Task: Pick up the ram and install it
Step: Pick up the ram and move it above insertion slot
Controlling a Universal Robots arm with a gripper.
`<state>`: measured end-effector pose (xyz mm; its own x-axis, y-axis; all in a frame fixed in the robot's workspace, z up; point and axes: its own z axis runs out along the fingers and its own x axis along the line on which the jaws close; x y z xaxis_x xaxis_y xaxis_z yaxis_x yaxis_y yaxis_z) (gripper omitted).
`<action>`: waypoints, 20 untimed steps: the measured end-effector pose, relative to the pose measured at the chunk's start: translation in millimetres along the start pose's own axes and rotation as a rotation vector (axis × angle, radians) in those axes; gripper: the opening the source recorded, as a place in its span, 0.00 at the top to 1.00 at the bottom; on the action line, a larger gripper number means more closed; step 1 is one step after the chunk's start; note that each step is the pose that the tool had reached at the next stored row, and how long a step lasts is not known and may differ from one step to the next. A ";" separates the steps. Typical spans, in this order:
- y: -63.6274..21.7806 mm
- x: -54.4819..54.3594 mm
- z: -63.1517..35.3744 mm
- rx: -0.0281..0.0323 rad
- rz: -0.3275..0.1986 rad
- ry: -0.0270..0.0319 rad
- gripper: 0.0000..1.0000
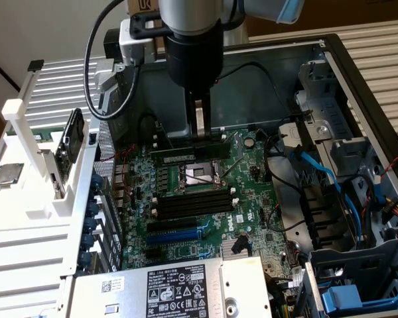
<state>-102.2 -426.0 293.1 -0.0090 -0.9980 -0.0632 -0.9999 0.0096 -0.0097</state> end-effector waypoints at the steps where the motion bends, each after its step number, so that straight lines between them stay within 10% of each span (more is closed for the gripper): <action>1: 0.0 1.3 1.6 0.0000 0.001 0.0002 0.87; 20: -2.3 13.9 32.2 0.0005 0.009 0.0003 0.87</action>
<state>-99.6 -437.9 260.1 -0.0181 -0.9979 -0.0629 -0.9998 0.0187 -0.0097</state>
